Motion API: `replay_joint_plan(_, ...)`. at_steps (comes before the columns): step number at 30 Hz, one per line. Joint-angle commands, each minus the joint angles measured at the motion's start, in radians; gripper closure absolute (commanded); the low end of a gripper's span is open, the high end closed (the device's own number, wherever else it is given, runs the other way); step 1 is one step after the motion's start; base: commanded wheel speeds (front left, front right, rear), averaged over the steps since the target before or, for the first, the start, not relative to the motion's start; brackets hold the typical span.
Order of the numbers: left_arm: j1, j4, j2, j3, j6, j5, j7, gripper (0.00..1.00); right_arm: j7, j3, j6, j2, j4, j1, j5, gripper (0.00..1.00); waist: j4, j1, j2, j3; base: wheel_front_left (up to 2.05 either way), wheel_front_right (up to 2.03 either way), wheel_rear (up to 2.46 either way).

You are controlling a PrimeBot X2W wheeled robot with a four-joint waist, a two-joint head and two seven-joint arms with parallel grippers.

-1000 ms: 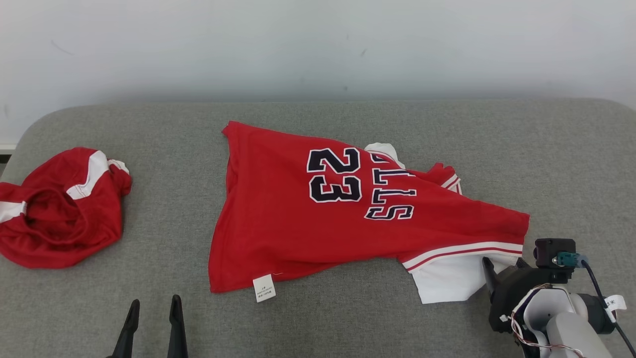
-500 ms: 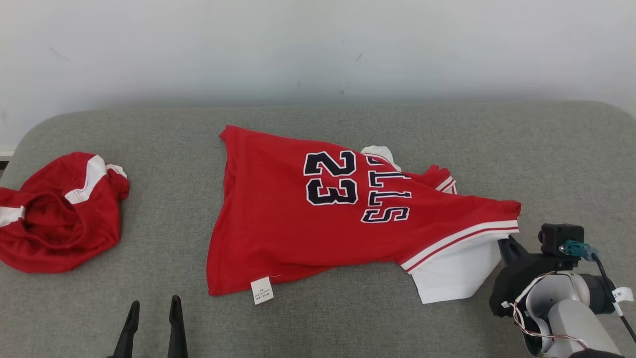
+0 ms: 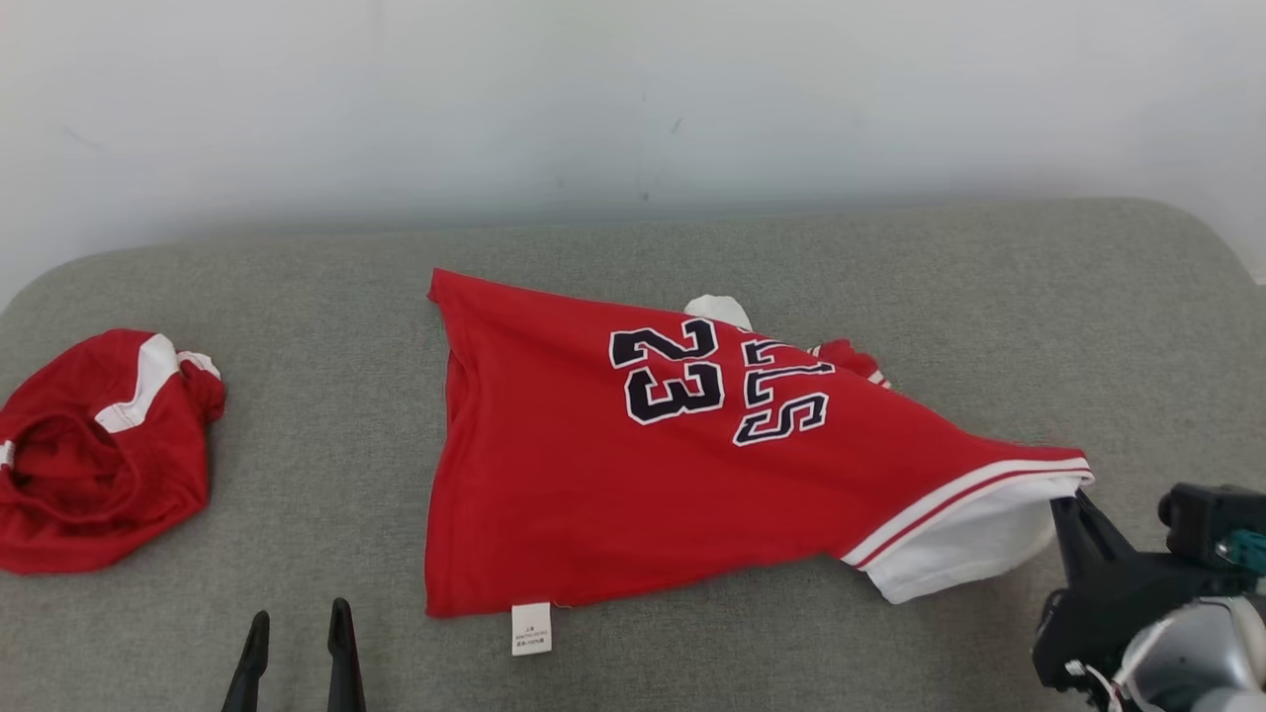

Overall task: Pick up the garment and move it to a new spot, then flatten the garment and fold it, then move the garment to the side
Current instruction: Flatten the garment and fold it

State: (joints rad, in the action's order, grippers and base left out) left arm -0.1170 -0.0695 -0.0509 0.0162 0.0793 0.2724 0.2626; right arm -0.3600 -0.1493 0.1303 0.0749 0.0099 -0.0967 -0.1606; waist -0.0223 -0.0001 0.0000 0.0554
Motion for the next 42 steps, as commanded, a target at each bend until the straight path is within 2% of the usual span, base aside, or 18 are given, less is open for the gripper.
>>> replay_joint_plan(1,0.009,-0.001,0.001,0.002,0.0,-0.001,0.003,0.0,-0.015,-0.007,0.001,-0.007,-0.037,0.025,0.0,1.0,-0.002,0.0001,0.0,0.001,0.0,0.0,0.0)
replay_joint_plan(5,0.01,-0.005,0.001,-0.007,-0.004,0.004,0.003,0.0,-0.098,-0.035,0.001,-0.022,-0.166,0.101,-0.02,1.0,-0.005,0.0001,0.0,-0.002,0.0,0.0,0.0)
replay_joint_plan(8,0.012,-0.009,0.001,-0.015,-0.002,0.006,0.003,0.0,-0.149,-0.055,0.001,-0.024,-0.159,0.13,-0.038,1.0,-0.005,0.0001,0.0,-0.001,0.0,0.0,0.0)
replay_joint_plan(12,0.02,-0.012,0.001,-0.02,0.002,0.006,0.003,0.0,-0.165,-0.062,0.001,-0.024,-0.052,0.078,-0.037,1.0,-0.001,0.0001,0.0,0.004,0.0,0.0,0.0)
replay_joint_plan(20,0.039,-0.017,0.0,-0.039,0.009,-0.008,0.003,0.0,-0.099,-0.079,0.001,-0.024,0.264,-0.123,0.032,1.0,0.037,0.0001,0.0,0.018,0.0,0.0,0.0)
replay_joint_plan(21,0.039,-0.018,0.001,-0.041,0.01,-0.009,0.003,0.0,-0.088,-0.082,0.001,-0.025,0.298,-0.142,0.047,0.87,0.044,0.0001,0.0,0.019,0.0,0.0,0.0)
replay_joint_plan(22,0.039,-0.02,0.001,-0.044,0.011,-0.009,0.003,0.0,-0.075,-0.089,0.001,-0.024,0.332,-0.16,0.053,0.57,0.051,0.0001,0.0,0.019,0.0,0.0,0.0)
replay_joint_plan(23,0.039,-0.022,0.0,-0.046,0.012,-0.01,0.003,0.0,-0.064,-0.095,0.001,-0.024,0.363,-0.175,0.062,0.0,0.057,0.0001,0.0,0.018,0.0,0.0,0.0)
replay_joint_plan(25,0.037,-0.027,0.0,-0.052,0.011,-0.01,0.003,0.0,-0.017,-0.104,0.001,-0.024,0.421,-0.208,0.092,0.0,0.073,0.0001,0.0,0.009,0.0,0.0,0.0)
replay_joint_plan(29,0.014,-0.035,0.001,-0.049,0.0,-0.008,0.003,0.0,0.064,-0.112,0.001,-0.024,0.442,-0.199,0.105,0.0,0.074,0.0001,0.0,-0.012,0.0,0.0,0.0)
replay_joint_plan(34,-0.003,-0.045,0.001,-0.037,-0.011,0.002,0.003,0.0,0.175,-0.113,0.001,-0.024,0.406,-0.151,0.09,0.0,0.05,0.0001,0.0,-0.04,0.0,0.0,0.0)
replay_joint_plan(42,-0.008,-0.052,0.001,-0.017,-0.017,0.012,0.003,0.0,0.272,-0.056,0.001,-0.024,0.292,-0.062,0.091,0.0,0.011,0.0001,0.0,-0.063,0.0,0.0,0.0)
